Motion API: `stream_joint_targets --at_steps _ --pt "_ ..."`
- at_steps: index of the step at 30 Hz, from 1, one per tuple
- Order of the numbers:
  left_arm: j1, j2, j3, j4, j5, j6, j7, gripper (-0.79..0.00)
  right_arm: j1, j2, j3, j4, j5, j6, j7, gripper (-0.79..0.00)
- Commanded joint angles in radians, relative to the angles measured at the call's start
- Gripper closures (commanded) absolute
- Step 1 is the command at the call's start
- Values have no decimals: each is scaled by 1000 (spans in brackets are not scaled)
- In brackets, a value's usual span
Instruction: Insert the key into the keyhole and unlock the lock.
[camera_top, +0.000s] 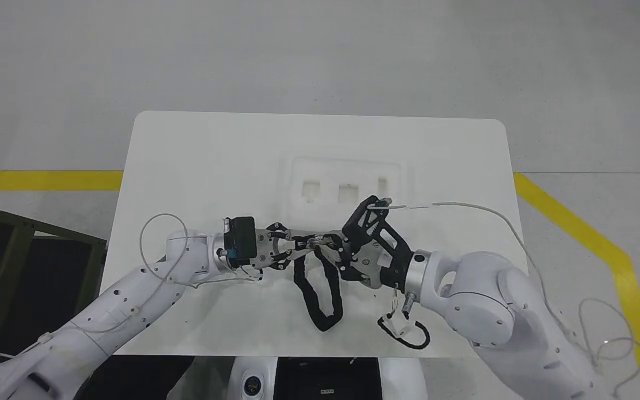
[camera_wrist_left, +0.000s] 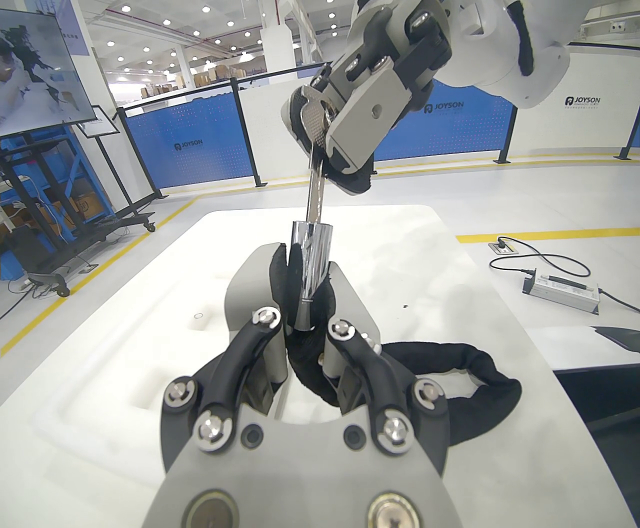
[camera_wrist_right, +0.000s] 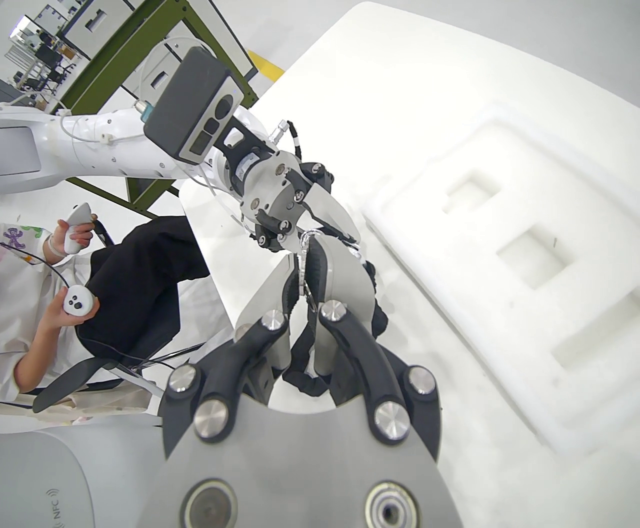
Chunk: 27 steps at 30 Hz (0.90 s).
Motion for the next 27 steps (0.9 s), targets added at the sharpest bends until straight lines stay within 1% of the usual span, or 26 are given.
stream_joint_targets --at_steps 1,7,8,9,10,11,13,22,27 --pt "0 0 0 0 0 0 0 0 6 -1 -1 3 2 -1 11 0" --pt "0 0 0 0 0 0 0 0 25 -7 -14 8 9 1 23 0" --pt "0 0 0 0 0 0 0 0 28 -8 -17 8 9 2 24 -9" --pt "0 0 0 0 0 0 0 0 31 -10 -20 10 9 3 24 -80" --pt "0 0 0 0 0 0 0 0 34 -11 -23 11 10 5 24 -126" --pt "0 0 0 0 0 0 0 0 38 -12 -25 11 11 7 25 -169" --pt "0 0 0 0 0 0 0 0 46 -15 -29 13 11 10 27 -231" --pt "0 0 0 0 0 0 0 0 56 -20 -29 11 12 12 30 -265" --pt "0 0 0 0 0 0 0 0 38 -16 14 1 11 12 19 -289"
